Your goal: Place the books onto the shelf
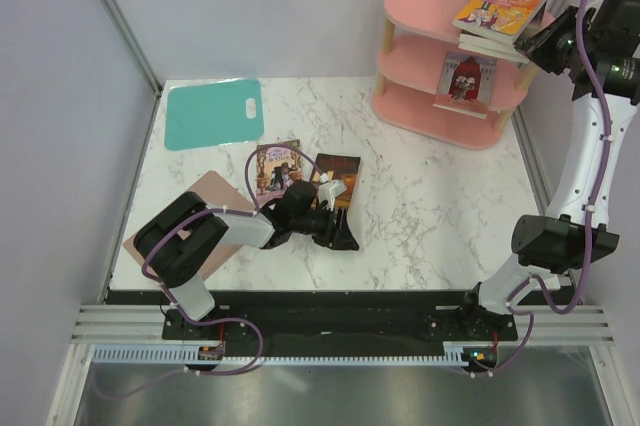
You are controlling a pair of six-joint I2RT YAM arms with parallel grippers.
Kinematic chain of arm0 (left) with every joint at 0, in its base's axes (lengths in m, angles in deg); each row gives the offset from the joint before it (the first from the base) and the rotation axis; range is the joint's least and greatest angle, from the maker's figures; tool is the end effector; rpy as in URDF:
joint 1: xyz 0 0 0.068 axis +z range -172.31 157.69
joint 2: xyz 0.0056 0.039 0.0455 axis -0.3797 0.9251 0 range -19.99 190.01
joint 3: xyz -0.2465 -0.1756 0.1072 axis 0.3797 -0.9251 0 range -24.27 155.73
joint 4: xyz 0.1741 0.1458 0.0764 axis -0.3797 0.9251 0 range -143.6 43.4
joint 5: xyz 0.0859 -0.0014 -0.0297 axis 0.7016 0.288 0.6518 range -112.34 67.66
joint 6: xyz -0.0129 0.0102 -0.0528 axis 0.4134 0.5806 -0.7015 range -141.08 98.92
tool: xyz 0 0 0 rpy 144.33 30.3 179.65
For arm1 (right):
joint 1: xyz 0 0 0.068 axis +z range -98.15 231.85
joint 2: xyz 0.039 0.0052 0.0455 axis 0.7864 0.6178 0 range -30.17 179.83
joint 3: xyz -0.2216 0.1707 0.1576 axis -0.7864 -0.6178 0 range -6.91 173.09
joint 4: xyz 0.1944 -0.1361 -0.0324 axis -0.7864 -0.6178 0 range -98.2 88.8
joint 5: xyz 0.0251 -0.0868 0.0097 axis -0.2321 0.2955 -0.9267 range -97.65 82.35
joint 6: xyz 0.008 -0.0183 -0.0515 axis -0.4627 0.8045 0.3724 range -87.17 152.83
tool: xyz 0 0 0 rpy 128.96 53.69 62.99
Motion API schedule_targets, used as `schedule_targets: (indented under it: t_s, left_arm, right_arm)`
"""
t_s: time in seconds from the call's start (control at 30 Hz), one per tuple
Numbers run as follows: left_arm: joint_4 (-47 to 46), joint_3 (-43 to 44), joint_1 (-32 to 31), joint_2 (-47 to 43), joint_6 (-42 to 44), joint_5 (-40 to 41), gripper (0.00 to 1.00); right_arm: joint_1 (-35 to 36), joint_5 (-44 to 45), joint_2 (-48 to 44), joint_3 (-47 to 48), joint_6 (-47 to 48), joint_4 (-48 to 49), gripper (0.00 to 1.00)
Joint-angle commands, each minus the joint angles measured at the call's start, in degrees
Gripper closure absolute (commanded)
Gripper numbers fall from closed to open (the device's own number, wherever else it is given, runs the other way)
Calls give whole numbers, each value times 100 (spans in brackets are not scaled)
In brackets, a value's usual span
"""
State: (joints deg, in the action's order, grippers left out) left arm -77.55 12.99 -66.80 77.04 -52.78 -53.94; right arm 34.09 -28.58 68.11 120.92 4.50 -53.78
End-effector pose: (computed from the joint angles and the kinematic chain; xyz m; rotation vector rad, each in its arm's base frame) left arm 0.2057 -0.2297 0.2015 0.6125 2.3471 -1.2921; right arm 0.3171 -0.0875 0.5425 0.5473 1.8984 0.4802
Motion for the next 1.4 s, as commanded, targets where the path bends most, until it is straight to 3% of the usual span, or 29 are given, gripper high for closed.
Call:
schedule_targets:
  t_s: [0.0,0.33,0.8,1.0,1.17,1.37]
  left_arm:
    - [-207,115,-42,61,59,-13,39]
    - [-216,142,-60,88,68,-31,39]
    - [-68,220,-69,79,85,-14,39]
    - [1759,1580,-69,-202,612,495,39]
    - [3752,3847,-51,-115,1219,1040,37]
    - [4863,5985,116,316,1439,1358,35]
  right_arm:
    - [-184,124,-309,-30,-128,362,97]
    - [-184,-298,-617,-329,-146,696,96]
    - [756,-219,-415,-162,47,705,96]
    - [827,106,-336,-214,153,705,96]
    - [818,492,-292,-302,267,670,95]
    - [818,1099,-248,-417,390,608,95]
